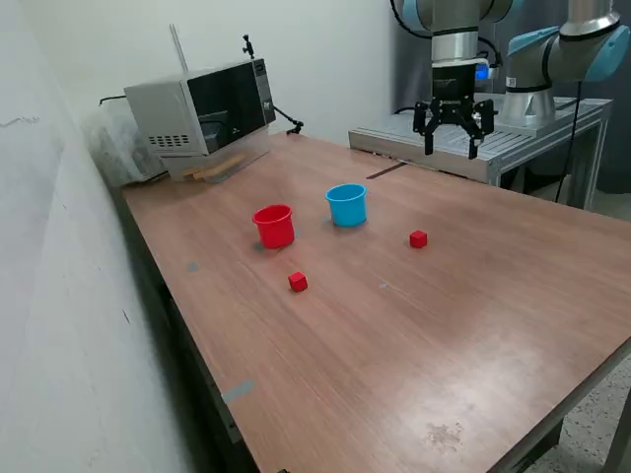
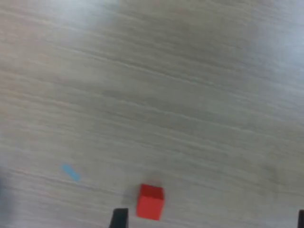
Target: Place red objects in the red bin, and blue objects in the blue bin.
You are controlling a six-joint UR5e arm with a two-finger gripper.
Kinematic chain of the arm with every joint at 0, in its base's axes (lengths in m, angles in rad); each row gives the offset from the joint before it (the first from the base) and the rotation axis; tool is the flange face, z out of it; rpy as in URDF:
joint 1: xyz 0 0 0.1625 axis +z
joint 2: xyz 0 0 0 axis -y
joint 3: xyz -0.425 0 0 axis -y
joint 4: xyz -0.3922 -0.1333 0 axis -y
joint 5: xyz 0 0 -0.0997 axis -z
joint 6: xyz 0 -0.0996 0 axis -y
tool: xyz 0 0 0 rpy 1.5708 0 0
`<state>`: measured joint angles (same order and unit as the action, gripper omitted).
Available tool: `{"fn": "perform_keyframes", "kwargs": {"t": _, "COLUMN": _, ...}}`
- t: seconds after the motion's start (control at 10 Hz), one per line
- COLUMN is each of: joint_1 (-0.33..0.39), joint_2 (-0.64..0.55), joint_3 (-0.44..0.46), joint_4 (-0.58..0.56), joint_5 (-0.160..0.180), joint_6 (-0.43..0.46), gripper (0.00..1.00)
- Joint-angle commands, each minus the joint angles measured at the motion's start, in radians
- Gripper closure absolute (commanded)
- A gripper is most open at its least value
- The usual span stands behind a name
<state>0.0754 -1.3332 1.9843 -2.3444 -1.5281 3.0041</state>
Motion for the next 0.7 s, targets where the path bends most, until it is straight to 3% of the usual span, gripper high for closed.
{"fn": "perform_keyframes", "kwargs": {"t": 0.0, "joint_1": 0.03, "joint_2": 0.067, "joint_3": -0.051, "joint_4": -0.018, "joint_5": 0.022, "joint_6": 0.116, "gripper": 0.0}}
{"fn": "perform_keyframes", "kwargs": {"t": 0.3, "joint_1": 0.032, "joint_2": 0.191, "joint_3": -0.195, "joint_4": -0.018, "joint_5": 0.013, "joint_6": 0.173, "gripper": 0.0}}
{"fn": "perform_keyframes", "kwargs": {"t": 0.6, "joint_1": 0.032, "joint_2": 0.299, "joint_3": -0.239, "joint_4": -0.029, "joint_5": 0.005, "joint_6": 0.174, "gripper": 0.0}}
